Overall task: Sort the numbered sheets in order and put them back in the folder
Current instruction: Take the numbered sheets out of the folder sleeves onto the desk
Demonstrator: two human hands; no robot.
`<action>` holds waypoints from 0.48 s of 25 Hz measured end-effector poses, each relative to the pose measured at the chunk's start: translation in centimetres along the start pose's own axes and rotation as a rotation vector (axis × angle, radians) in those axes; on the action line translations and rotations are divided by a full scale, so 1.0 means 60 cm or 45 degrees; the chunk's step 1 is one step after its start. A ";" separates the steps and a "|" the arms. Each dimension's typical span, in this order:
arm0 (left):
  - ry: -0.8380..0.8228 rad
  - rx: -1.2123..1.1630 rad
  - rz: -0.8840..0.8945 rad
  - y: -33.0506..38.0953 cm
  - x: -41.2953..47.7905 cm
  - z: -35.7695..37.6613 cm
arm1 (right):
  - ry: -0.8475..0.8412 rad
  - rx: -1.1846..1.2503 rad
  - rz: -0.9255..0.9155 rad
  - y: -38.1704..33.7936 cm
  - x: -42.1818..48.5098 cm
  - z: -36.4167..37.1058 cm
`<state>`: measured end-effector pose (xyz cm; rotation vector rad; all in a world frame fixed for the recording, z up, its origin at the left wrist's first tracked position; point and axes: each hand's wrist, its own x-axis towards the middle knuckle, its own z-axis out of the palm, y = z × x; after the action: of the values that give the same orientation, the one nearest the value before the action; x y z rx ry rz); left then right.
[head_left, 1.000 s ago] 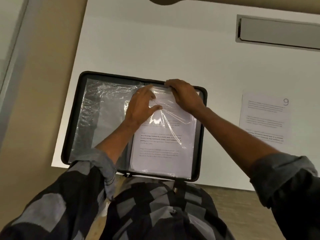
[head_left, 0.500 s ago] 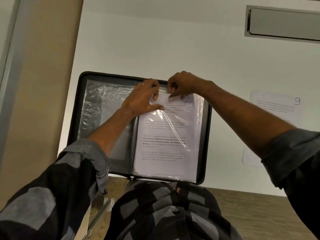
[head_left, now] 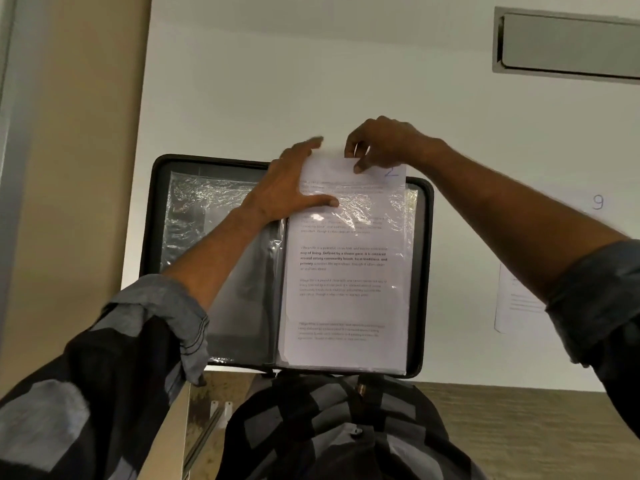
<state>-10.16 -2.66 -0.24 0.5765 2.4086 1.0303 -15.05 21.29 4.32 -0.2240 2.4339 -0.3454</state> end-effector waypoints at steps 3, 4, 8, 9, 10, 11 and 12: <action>0.209 -0.268 -0.183 -0.014 0.031 -0.010 | 0.178 0.094 0.031 0.014 0.011 -0.019; 0.282 -0.336 -0.254 -0.019 0.040 -0.017 | 0.257 0.145 0.040 0.017 0.016 -0.028; 0.202 -0.685 -0.410 -0.037 0.058 -0.039 | 0.549 0.321 0.139 0.027 0.037 -0.062; 0.168 -0.719 -0.399 -0.041 0.061 -0.039 | 0.576 0.362 0.159 0.031 0.041 -0.066; 0.172 -0.746 -0.397 -0.044 0.066 -0.038 | 0.595 0.431 0.169 0.034 0.043 -0.066; 0.205 -0.777 -0.404 -0.046 0.071 -0.038 | 0.632 0.531 0.173 0.039 0.042 -0.062; 0.252 -0.817 -0.408 -0.046 0.077 -0.039 | 0.694 0.648 0.165 0.046 0.041 -0.054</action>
<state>-15.69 -3.23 -1.98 -0.1341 2.0457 1.6520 -19.20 23.92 4.44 0.2871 2.7532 -1.0589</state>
